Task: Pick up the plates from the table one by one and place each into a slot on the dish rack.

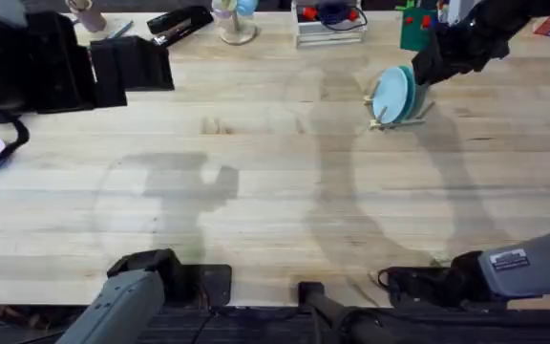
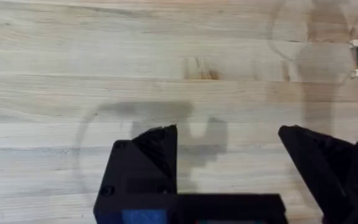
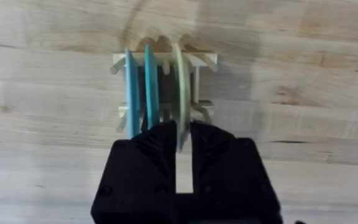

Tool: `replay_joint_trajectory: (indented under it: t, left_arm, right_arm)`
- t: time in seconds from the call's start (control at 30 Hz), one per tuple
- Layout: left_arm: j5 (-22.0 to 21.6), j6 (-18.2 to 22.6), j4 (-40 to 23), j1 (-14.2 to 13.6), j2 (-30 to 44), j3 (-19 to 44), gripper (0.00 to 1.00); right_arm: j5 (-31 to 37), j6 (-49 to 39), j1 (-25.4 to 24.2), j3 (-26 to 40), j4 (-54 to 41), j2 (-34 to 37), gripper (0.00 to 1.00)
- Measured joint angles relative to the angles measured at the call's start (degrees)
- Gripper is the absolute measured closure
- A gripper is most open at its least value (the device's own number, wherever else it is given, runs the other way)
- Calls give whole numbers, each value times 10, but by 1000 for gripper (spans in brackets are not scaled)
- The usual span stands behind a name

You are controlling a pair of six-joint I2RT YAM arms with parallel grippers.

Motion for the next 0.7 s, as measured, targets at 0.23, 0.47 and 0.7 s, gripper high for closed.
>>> replay_joint_trajectory:
  t: [0.23,0.47,0.7]
  left_arm:
    - [0,0,0,0,0,0,6]
    - [0,0,0,0,0,0,6]
    - [0,0,0,0,0,0,6]
  right_arm:
    - [-4,0,0,0,0,0,847]
    - [-4,0,0,0,-3,-1,793]
    - [-4,0,0,8,-38,-48,751]
